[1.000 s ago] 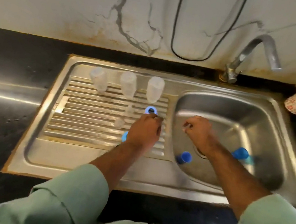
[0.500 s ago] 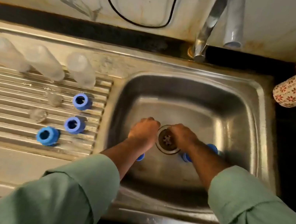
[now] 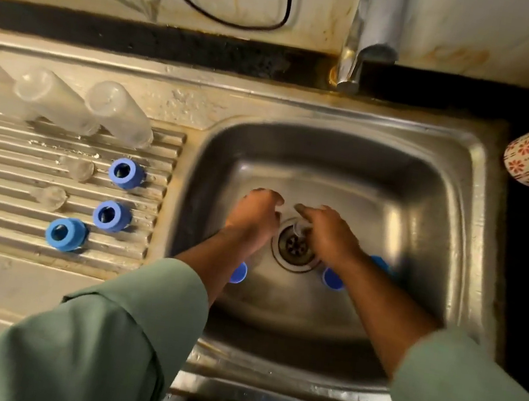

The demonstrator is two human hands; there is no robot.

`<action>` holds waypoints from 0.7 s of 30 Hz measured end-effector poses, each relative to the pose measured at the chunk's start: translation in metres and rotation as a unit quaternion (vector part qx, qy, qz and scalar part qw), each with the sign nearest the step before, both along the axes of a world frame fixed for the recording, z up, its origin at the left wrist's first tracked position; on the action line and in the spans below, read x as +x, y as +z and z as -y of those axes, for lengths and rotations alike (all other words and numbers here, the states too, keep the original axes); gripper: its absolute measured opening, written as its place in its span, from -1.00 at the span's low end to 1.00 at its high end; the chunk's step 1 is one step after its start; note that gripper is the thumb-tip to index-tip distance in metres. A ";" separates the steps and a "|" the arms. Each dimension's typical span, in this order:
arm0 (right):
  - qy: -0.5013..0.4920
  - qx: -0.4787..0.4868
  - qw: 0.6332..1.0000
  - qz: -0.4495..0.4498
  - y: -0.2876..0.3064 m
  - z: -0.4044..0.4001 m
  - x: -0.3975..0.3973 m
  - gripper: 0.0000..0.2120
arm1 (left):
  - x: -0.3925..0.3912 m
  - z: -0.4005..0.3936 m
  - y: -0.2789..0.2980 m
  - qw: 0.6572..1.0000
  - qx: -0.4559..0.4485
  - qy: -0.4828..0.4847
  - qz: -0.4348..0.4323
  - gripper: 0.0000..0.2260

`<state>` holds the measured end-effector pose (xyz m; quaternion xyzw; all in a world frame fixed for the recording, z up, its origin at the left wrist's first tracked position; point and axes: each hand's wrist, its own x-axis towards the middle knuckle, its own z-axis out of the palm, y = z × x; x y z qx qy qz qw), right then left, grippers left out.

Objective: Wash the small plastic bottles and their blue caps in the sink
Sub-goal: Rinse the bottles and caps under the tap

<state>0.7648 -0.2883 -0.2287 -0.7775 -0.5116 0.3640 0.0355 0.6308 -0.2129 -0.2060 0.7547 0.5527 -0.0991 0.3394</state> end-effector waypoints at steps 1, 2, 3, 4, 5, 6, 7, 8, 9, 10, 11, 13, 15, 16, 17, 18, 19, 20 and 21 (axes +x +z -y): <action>-0.015 0.046 0.999 0.006 0.014 0.003 0.007 -0.62 | 0.003 -0.007 0.008 0.999 0.016 0.017 0.027 -0.69; -0.033 0.116 0.992 0.026 0.031 0.003 0.016 -0.66 | 0.010 -0.015 0.023 0.997 0.048 0.025 0.058 -0.71; -0.058 0.202 0.977 0.034 0.048 0.003 0.021 -0.71 | 0.016 -0.025 0.035 0.992 0.082 0.032 0.087 -0.74; -0.088 0.284 0.954 0.035 0.053 0.005 0.020 -0.75 | 0.018 -0.032 0.046 0.986 0.109 0.054 0.115 -0.76; -0.117 0.344 0.931 0.048 0.062 0.009 0.027 -0.76 | 0.033 -0.039 0.073 0.976 0.142 0.065 0.150 -0.77; -0.117 0.314 0.941 0.046 0.054 0.011 0.023 -0.78 | 0.039 -0.045 0.089 0.967 0.164 0.074 0.179 -0.78; -0.122 0.227 0.966 0.011 0.041 0.011 0.018 -0.81 | 0.047 -0.054 0.105 0.957 0.184 0.080 0.208 -0.78; -0.157 0.127 0.979 -0.039 0.030 0.013 0.015 -0.83 | 0.054 -0.059 0.119 0.949 0.199 0.073 0.235 -0.78; -0.219 0.077 0.968 -0.094 0.029 0.018 0.013 -0.83 | 0.062 -0.058 0.135 0.942 0.190 0.067 0.269 -0.77; -0.292 0.089 0.939 -0.158 0.030 0.019 0.011 -0.84 | 0.069 -0.060 0.146 0.935 0.172 0.065 0.302 -0.72; -0.349 0.137 0.899 -0.226 0.034 0.017 0.010 -0.88 | 0.077 -0.063 0.153 0.933 0.143 0.061 0.326 -0.66; -0.392 0.205 0.819 -0.365 0.047 0.012 0.009 -0.77 | 0.089 -0.070 0.154 0.942 0.075 0.053 0.323 -0.59; -0.389 0.219 0.752 -0.485 0.056 0.010 0.005 -0.66 | 0.098 -0.076 0.146 0.952 0.029 0.062 0.297 -0.62; -0.382 0.214 0.737 -0.515 0.057 0.009 0.003 -0.65 | 0.099 -0.079 0.141 0.956 0.034 0.067 0.285 -0.67; -0.373 0.211 0.735 -0.526 0.058 0.007 0.002 -0.68 | 0.101 -0.083 0.137 0.958 0.048 0.068 0.273 -0.71; -0.367 0.213 0.735 -0.529 0.059 0.005 0.001 -0.72 | 0.102 -0.088 0.129 0.961 0.067 0.064 0.262 -0.74; -0.365 0.226 0.732 -0.529 0.059 0.003 0.001 -0.78 | 0.101 -0.091 0.126 0.962 0.084 0.058 0.254 -0.75; -0.367 0.243 0.730 -0.523 0.060 0.000 0.000 -0.84 | 0.102 -0.094 0.123 0.961 0.093 0.053 0.253 -0.78; -0.371 0.260 0.735 -0.504 0.059 -0.003 0.000 -0.88 | 0.100 -0.095 0.123 0.960 0.100 0.052 0.256 -0.80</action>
